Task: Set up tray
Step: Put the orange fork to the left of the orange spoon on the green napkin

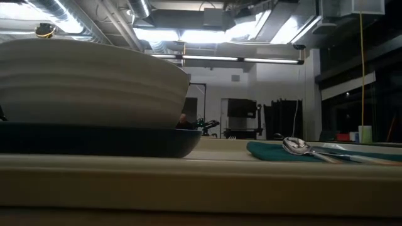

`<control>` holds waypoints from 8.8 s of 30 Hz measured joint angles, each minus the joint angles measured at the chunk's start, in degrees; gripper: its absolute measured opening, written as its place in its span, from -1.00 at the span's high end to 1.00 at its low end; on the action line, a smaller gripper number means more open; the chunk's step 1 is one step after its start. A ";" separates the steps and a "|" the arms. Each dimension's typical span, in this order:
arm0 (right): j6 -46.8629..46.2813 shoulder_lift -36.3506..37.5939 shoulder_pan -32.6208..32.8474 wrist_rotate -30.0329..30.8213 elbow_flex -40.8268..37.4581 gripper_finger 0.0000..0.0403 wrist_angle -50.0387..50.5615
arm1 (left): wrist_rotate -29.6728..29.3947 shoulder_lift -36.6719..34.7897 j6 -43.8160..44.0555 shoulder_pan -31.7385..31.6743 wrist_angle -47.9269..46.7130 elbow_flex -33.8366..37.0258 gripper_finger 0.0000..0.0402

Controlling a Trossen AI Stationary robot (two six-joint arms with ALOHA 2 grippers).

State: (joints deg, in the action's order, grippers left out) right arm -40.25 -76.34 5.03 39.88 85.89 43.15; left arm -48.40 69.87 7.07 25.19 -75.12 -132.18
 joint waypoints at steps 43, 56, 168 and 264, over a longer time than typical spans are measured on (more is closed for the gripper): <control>-4.67 -19.64 -25.02 -34.30 0.07 0.04 -19.04 | 12.41 -17.59 8.19 -0.01 -2.90 11.19 0.94; -21.58 -34.73 -21.96 -25.94 8.14 0.04 -14.31 | 27.84 -27.05 0.82 0.00 -2.91 11.17 0.94; -61.61 -53.82 -26.66 -46.71 13.14 0.50 8.06 | 49.56 -31.64 -8.79 -0.17 -14.88 7.28 0.93; -67.56 -50.13 17.43 -32.88 39.02 0.96 43.01 | 32.71 -31.59 -3.22 -0.17 -14.90 7.30 0.94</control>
State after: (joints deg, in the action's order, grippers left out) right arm -107.81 -126.47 22.46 7.00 124.91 86.15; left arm -15.69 38.28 3.86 25.02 -90.02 -124.88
